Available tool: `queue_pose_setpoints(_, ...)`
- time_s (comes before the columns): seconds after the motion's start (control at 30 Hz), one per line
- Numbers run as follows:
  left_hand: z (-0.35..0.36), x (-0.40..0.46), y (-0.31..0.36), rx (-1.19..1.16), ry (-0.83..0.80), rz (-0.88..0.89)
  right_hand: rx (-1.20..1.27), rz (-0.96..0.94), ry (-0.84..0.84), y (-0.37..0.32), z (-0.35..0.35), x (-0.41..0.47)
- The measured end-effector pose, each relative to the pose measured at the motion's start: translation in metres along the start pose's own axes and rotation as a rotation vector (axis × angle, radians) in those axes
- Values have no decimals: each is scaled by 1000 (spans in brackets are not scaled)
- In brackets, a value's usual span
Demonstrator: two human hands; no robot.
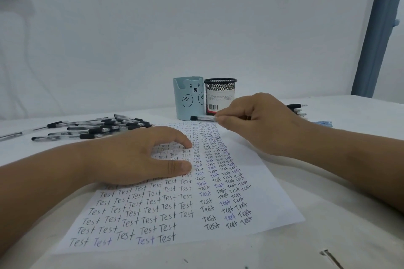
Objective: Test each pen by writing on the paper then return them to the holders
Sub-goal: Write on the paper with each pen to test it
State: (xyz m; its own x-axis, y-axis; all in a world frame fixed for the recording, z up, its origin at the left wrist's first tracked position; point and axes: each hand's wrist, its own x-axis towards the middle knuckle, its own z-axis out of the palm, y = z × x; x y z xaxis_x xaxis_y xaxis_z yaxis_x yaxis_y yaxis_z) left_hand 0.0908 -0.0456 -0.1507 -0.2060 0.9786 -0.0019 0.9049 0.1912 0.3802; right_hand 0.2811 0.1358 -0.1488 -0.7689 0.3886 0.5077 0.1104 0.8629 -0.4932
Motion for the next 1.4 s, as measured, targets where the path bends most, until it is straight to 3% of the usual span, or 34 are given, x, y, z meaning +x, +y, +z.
queue_pose_setpoints(0.13, 2, 1, 6, -17, 68, 11, -17, 4, 41, 6, -1, 5)
queue_pose_setpoints(0.27, 4, 2, 6, -26, 150, 35, -225, 12, 87, 26, -17, 20)
queue_pose_setpoints(0.63, 11, 7, 2, 16, 141, 72, -456, 251, 36, 75, -55, 31)
queue_pose_setpoints(1.03, 10, 5, 3, 5, 157, 76, -637, 262, 96, 68, -50, 34)
queue_pose_setpoints(1.23, -6, 2, -2, -13, 283, 40, -369, 91, 109, 40, -29, 28)
queue_pose_setpoints(1.4, -28, -1, -41, 55, 416, -10, -201, -54, -101, -9, 10, 15)
